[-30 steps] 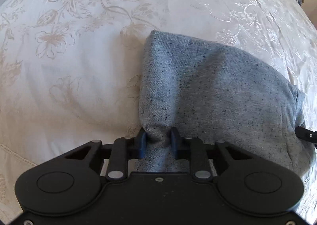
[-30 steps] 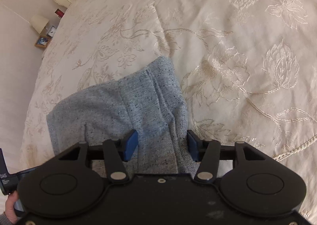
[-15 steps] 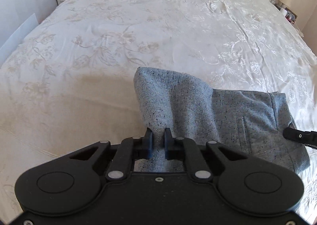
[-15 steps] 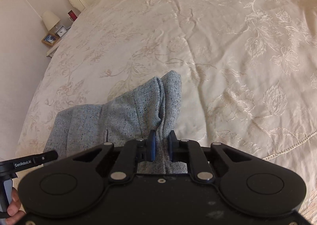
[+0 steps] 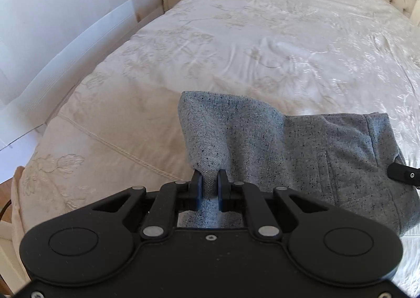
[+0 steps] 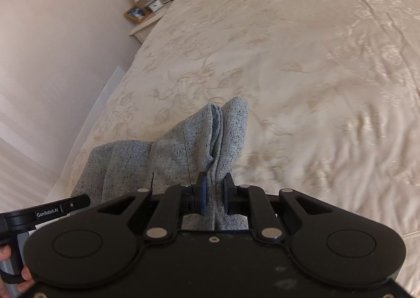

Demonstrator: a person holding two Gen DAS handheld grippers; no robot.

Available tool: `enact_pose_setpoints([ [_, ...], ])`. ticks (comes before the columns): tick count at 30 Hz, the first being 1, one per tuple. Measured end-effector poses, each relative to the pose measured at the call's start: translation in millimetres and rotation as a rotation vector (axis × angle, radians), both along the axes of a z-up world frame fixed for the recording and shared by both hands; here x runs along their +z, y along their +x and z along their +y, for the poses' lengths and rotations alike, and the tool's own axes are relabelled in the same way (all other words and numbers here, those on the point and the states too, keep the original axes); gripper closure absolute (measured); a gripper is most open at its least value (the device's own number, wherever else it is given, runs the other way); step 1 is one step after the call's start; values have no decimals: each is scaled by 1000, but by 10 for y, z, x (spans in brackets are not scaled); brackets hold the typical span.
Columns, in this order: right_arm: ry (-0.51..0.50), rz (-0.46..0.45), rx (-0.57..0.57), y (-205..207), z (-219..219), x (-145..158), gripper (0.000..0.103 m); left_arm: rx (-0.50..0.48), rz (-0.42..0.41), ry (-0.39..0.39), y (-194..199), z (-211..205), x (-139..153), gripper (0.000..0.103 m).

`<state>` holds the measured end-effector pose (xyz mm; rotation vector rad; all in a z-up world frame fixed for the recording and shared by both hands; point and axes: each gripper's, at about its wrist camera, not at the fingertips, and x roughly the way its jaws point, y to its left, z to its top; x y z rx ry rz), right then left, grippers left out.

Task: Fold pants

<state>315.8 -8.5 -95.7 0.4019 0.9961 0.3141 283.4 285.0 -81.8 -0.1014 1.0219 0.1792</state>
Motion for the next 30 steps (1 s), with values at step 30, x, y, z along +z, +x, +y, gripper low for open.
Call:
enact_pose_setpoints([
  [30, -228, -111, 126, -1176, 347, 723, 79, 140, 66, -5, -965, -620, 381, 77],
])
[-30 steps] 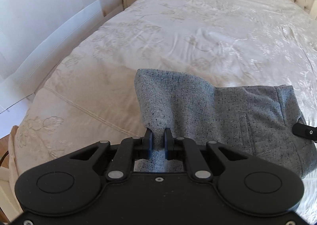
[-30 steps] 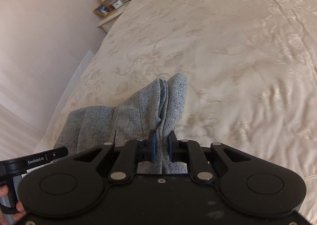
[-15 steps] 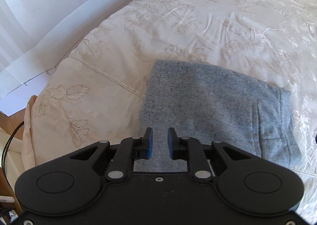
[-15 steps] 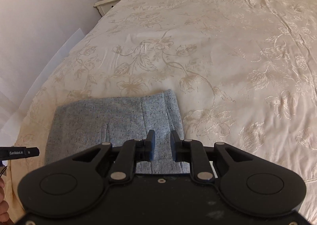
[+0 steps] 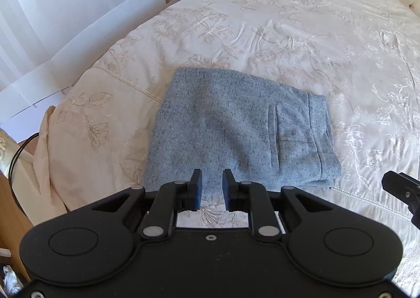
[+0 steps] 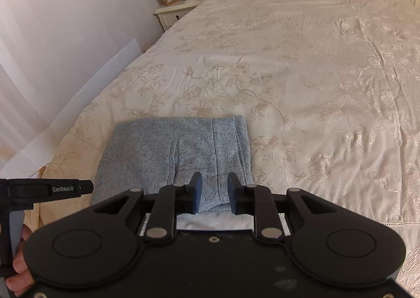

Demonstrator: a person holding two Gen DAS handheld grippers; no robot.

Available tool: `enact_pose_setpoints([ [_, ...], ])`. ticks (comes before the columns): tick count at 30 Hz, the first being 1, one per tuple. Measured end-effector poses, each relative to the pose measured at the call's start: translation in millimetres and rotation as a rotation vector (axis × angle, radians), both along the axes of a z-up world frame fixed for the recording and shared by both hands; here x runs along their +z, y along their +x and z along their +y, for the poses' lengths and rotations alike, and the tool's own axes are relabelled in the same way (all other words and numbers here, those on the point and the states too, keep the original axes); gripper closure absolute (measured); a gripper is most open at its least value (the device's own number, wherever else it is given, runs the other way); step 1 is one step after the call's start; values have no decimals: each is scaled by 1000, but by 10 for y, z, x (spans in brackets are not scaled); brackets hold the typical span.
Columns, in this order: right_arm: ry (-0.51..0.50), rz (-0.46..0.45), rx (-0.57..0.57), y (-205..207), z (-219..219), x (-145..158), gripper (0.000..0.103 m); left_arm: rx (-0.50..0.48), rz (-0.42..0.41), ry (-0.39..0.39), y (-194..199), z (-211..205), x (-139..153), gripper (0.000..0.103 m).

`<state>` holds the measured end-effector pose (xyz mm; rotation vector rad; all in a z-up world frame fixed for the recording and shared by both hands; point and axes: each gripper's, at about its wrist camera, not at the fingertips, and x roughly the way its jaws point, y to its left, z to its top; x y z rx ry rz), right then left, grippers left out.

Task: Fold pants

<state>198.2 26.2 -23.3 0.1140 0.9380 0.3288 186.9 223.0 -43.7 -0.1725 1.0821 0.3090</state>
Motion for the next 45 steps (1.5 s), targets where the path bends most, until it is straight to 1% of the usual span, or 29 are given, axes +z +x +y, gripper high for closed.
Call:
enact_pose_setpoints([
  [9, 36, -19, 20, -395, -183, 122, 79, 2, -8, 8, -315, -214, 114, 77],
  [17, 38, -52, 27, -589, -198, 214, 78, -6, -33, 24, -466, -267, 207, 77],
  [24, 37, -75, 39, -640, -144, 278, 78, -3, -44, 30, -524, -250, 246, 77],
  [32, 32, -80, 52, -683, -86, 293, 78, -4, -50, 27, -565, -233, 266, 77],
  [45, 31, -82, 57, -697, -30, 291, 78, -2, -32, 37, -570, -204, 251, 77],
])
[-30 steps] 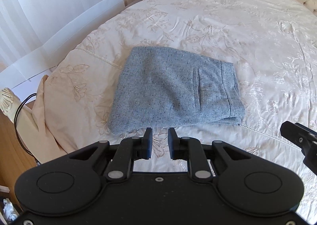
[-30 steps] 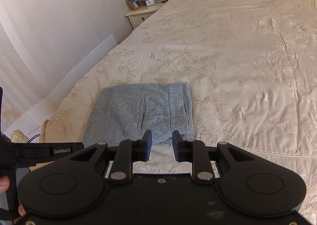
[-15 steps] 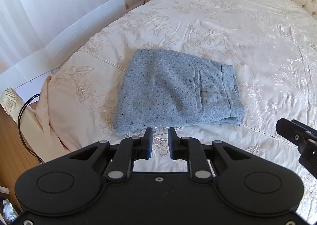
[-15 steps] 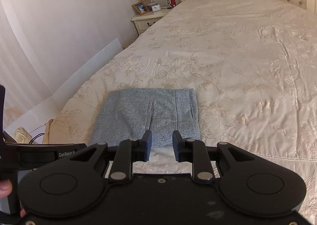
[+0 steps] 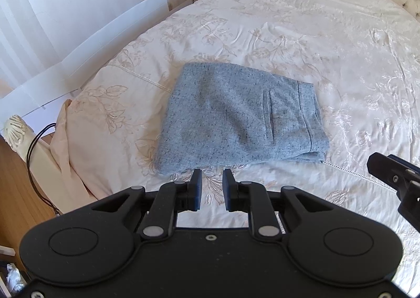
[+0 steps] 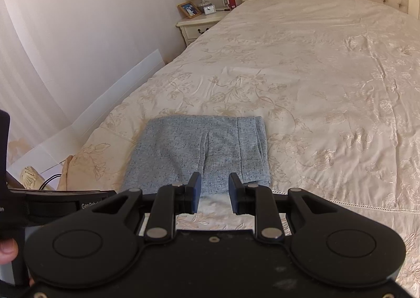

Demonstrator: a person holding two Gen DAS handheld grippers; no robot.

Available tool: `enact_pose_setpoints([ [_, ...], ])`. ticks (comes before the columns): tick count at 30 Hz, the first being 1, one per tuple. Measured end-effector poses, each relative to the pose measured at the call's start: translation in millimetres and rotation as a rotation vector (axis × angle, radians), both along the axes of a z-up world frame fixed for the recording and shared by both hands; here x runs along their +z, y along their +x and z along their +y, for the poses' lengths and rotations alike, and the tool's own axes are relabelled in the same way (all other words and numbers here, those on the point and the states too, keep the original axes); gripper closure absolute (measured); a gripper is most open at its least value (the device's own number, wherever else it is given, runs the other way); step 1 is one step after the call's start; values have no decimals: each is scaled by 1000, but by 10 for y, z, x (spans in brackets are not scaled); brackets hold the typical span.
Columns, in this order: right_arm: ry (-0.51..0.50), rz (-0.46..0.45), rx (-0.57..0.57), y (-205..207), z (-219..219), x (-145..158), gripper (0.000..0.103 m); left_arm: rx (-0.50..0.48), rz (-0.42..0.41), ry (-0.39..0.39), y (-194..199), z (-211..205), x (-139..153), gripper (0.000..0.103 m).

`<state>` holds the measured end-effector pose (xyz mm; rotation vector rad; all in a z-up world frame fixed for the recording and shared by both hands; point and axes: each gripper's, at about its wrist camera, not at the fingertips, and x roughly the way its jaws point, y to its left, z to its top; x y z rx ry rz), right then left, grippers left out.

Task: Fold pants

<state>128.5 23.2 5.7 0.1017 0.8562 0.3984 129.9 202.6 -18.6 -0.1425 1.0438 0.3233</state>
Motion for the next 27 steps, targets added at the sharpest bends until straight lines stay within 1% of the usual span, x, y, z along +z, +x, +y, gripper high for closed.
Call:
enact_pose_setpoints([
  [20, 0, 23, -4, 38, 29, -61, 78, -8, 15, -12, 53, 23, -62, 77],
  [27, 0, 32, -8, 64, 42, -84, 78, -15, 6, 5, 86, 19, -72, 76],
])
